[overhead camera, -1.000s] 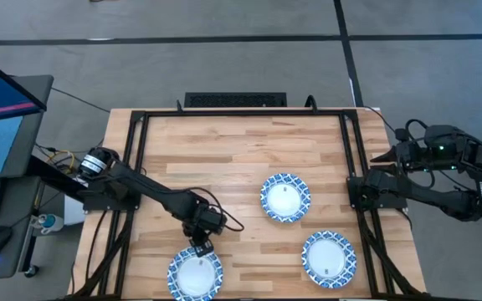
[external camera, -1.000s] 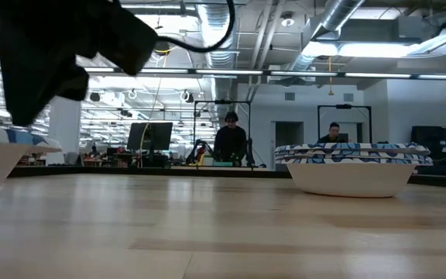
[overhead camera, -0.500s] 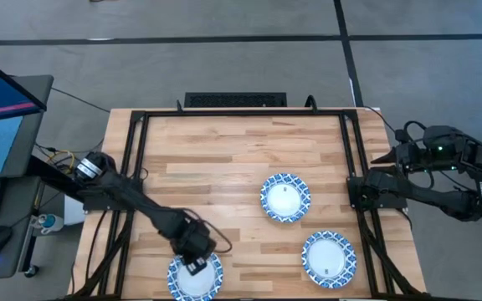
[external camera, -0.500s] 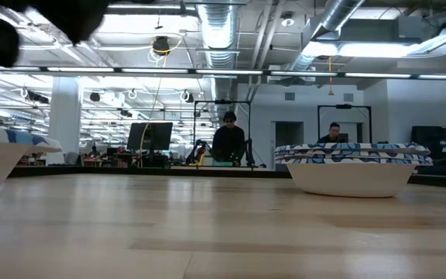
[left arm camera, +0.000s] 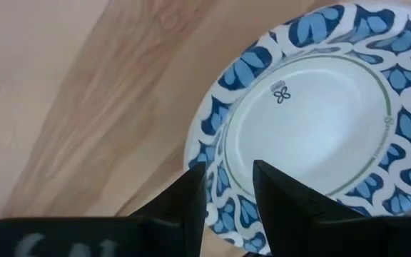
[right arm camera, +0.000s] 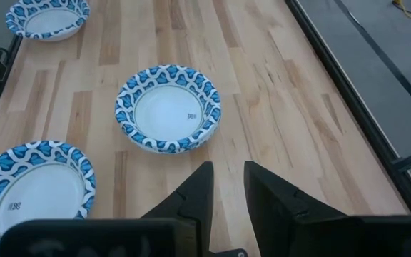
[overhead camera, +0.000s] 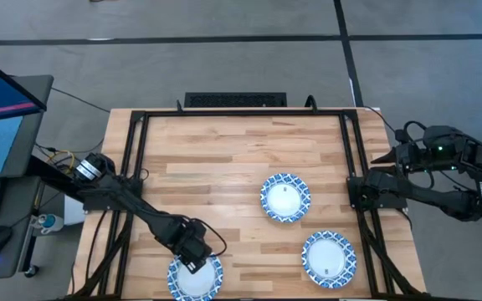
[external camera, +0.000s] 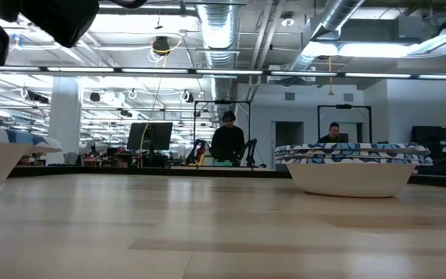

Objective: Nest bowls inside each other
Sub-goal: Stack the white bowl on top of the other white bowl

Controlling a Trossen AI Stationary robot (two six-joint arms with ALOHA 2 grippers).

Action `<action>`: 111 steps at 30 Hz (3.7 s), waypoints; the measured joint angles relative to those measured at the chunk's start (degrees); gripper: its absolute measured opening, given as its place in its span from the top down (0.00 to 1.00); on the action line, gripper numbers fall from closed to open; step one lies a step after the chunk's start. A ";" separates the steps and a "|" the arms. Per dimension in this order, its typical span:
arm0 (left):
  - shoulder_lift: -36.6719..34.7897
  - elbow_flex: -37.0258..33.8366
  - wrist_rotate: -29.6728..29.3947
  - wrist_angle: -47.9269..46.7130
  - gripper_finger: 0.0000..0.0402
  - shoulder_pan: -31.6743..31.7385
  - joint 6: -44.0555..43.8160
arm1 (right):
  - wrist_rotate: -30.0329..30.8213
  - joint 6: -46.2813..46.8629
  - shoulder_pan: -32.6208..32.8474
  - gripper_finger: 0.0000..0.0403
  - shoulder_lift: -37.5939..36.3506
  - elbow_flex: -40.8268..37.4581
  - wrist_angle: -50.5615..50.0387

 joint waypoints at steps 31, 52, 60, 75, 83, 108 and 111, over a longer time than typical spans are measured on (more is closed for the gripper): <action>0.00 -4.92 0.69 2.91 0.73 -1.53 -2.90 | -0.20 -1.50 0.00 0.74 -0.02 0.00 -1.27; 0.00 -5.10 -2.59 3.06 0.73 -1.53 -2.56 | -0.20 -1.46 -0.01 0.74 -0.02 0.00 -1.25; -0.02 -9.42 -0.54 9.98 0.73 -1.37 -3.02 | -0.12 -1.46 -0.02 0.74 -0.02 0.00 -1.23; -0.02 -9.35 -1.69 10.31 0.98 -1.29 0.72 | 0.00 0.46 -0.02 0.74 -0.02 0.00 1.14; -0.02 -7.49 -10.52 21.90 1.00 3.01 -3.33 | 1.97 0.04 -0.02 0.74 -0.02 0.02 1.11; 7.12 22.83 -20.68 18.35 1.00 32.15 12.94 | 4.52 -4.83 0.07 0.74 -1.13 0.01 -1.24; 14.15 27.41 -16.88 18.47 1.00 32.11 13.88 | 4.52 -5.34 0.07 0.74 -2.03 0.07 -1.39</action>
